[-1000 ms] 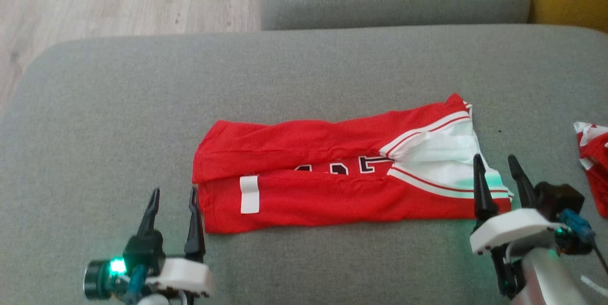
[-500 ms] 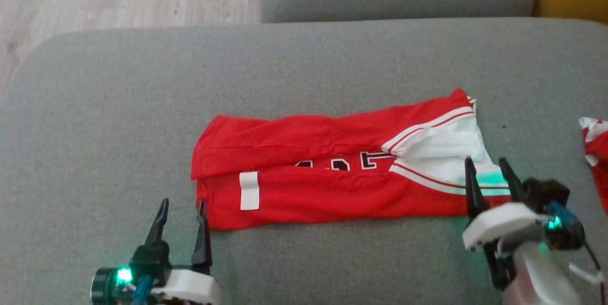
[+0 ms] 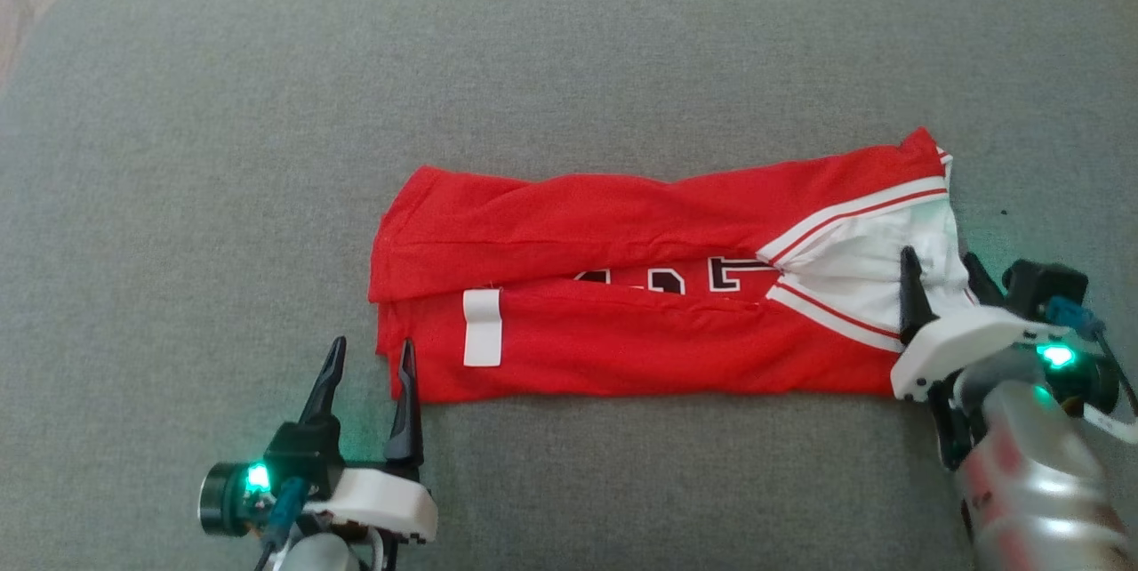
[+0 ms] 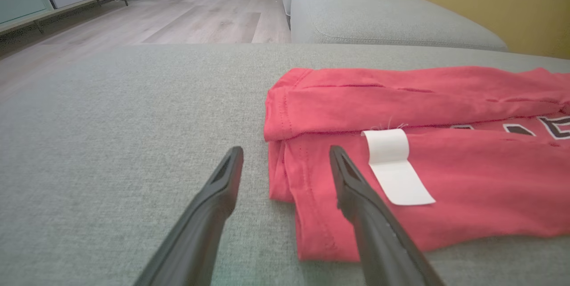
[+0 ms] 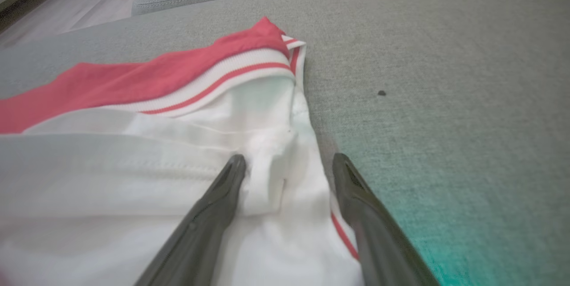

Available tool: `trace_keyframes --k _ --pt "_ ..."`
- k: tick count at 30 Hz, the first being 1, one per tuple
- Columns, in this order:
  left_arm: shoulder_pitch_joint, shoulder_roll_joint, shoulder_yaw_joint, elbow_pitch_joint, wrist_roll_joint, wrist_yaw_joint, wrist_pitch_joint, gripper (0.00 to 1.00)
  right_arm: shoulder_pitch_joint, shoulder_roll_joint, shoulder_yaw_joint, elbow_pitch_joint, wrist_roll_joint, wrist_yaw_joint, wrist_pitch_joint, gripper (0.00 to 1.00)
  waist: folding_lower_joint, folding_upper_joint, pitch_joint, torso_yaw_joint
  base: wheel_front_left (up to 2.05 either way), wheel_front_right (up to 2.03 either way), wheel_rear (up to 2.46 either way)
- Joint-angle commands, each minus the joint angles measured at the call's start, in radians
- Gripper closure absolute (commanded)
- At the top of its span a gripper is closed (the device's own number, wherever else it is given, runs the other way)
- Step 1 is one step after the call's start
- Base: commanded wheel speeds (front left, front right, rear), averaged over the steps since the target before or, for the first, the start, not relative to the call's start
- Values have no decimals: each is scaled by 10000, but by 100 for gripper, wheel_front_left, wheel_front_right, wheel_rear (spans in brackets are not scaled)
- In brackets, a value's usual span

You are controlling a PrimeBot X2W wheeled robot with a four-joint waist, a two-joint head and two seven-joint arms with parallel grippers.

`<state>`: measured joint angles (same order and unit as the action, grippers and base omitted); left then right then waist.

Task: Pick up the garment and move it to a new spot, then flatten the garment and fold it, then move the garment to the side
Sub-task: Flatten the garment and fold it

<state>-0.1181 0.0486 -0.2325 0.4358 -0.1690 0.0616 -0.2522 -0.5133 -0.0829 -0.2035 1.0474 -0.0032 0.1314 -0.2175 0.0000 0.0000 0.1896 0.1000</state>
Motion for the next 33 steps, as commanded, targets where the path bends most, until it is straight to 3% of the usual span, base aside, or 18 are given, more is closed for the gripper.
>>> trace_keyframes --k 1,2,3,10,15,23,29,33 --pt "-368 17 251 -199 -46 48 -95 0 -12 49 198 441 -46 -7 124 0 0 0 61 14 0 0 0" --pt "-380 17 260 -181 -39 44 -95 0 -8 80 213 622 -2 -7 115 18 0 0 67 4 0 0 0" --pt "-383 17 273 -166 -30 40 -95 0 -8 105 238 762 67 -7 81 100 0 0 64 -16 0 0 0" --pt "-375 17 302 -97 -12 -12 -95 0 -143 -343 111 451 436 -7 -398 100 0 0 -153 -304 0 0 0" --pt "-393 17 202 -35 -100 -47 -95 0 -103 -367 70 -1638 847 -7 -437 100 0 0 -320 -389 0 0 0" --pt "-232 17 -133 67 -178 -144 -95 0 1079 207 2828 -4484 2693 -7 -440 100 0 0 -534 63 0 0 0" --pt "-236 17 -479 118 -260 -178 -95 0 1463 295 5113 -5279 4087 -7 -441 100 0 0 -560 948 0 0 0" --pt "-247 17 -714 132 -299 -213 -95 0 1379 310 5948 -5336 4557 -7 -441 100 0 0 -565 1540 0 0 0"
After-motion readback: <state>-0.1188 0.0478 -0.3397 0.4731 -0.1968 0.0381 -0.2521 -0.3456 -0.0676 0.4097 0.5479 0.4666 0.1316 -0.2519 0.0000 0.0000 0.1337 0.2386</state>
